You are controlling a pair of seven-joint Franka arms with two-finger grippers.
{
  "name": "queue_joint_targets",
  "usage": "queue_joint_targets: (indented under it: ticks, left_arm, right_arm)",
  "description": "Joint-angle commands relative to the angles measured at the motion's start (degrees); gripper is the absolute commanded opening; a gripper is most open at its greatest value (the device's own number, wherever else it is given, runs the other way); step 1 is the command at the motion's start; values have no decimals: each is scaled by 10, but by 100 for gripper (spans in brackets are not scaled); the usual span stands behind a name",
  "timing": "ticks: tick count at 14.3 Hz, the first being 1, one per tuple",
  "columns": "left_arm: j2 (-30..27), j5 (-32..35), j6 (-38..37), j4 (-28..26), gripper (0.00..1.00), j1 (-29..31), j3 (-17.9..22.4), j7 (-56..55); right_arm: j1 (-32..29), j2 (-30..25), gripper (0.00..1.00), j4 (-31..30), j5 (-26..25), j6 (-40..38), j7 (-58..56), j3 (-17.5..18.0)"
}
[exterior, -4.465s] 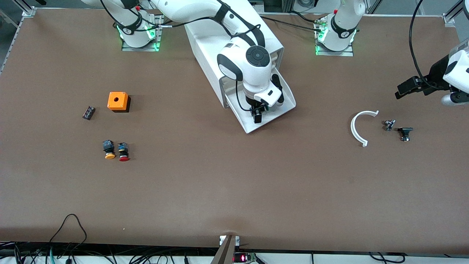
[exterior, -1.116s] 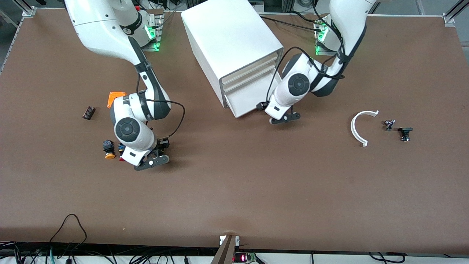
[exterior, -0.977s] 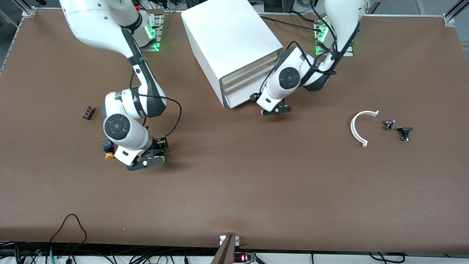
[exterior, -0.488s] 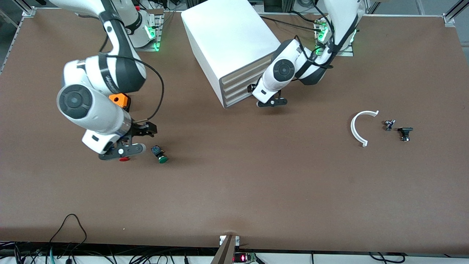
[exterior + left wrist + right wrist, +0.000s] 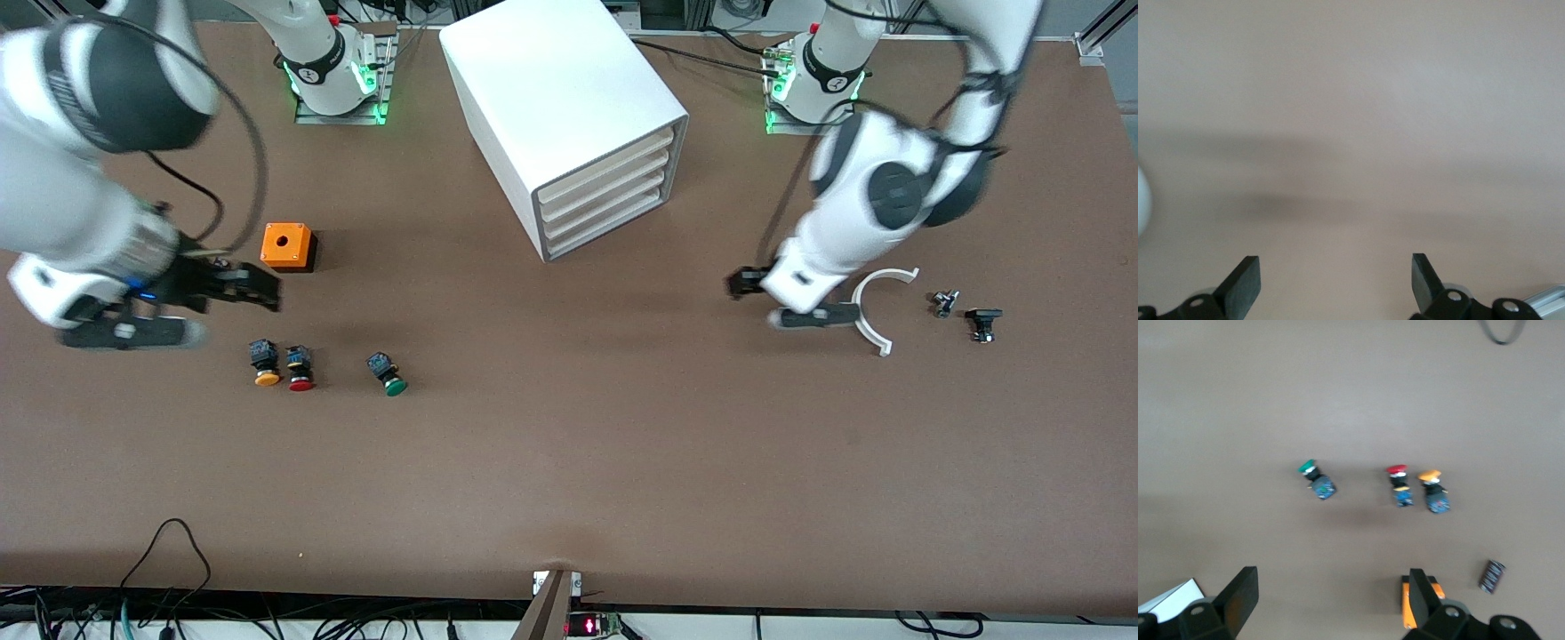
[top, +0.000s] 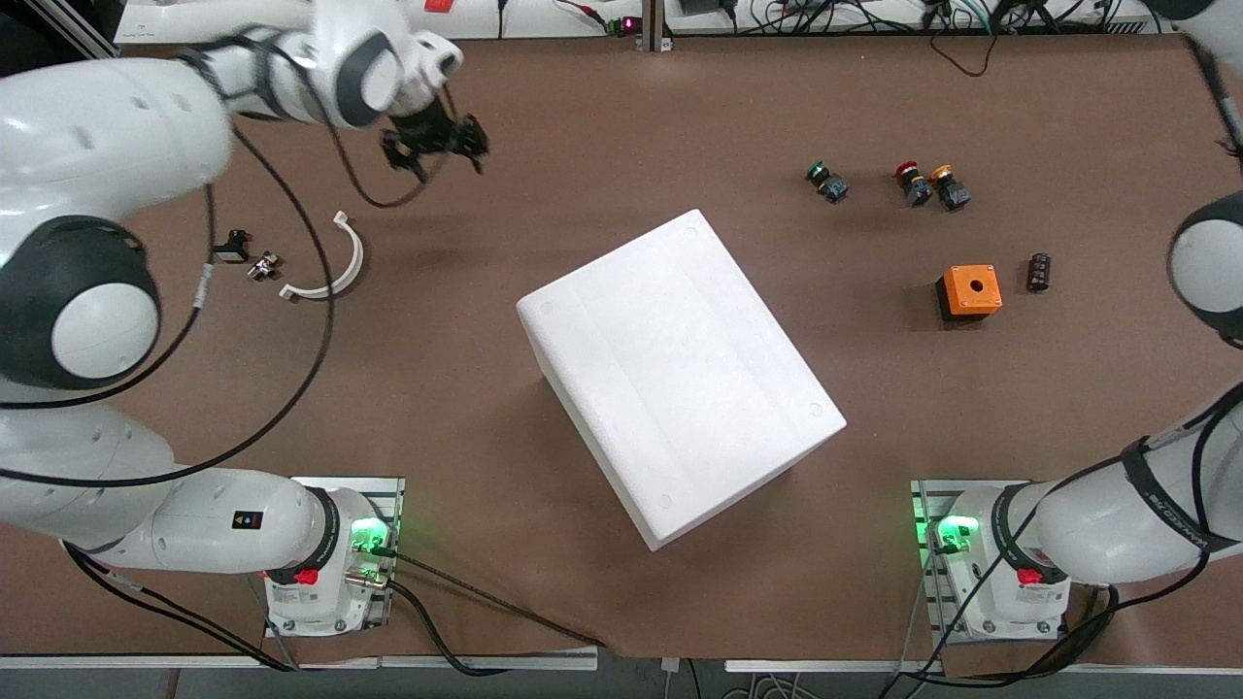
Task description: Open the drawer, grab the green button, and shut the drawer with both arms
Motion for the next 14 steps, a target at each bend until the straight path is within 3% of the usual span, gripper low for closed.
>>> queue_joint_targets:
  ticks: [1,4,6,8,12,14]
  left_arm:
    - [-107,14,-69,-11,100,34,26,111]
    - [-173,18,-172,-4,100,35,44,118]
    - [-172,22,-192,23,100,42,45,119]
    - [-171,21,-215,47,100,67,43,125]
    - [-166,20,-216,51,100,74,44,118]
    - [-164,20,-216,54,100,74,44,118]
  right_arm:
    - [-94,-61,100,-53,0,-11,-20,38]
    - [-109,-76,100,-35,-30,-75,-30,10]
    - [-109,-82,100,-26,-33,-96,-66,-20]
    - [-109,-89,100,-27,-33,-91,-102,-25]
    - [-106,-163,100,-124,-36,-39,-99,-20]
    - [-106,-176,100,-141,-36,-33,-99,-19]
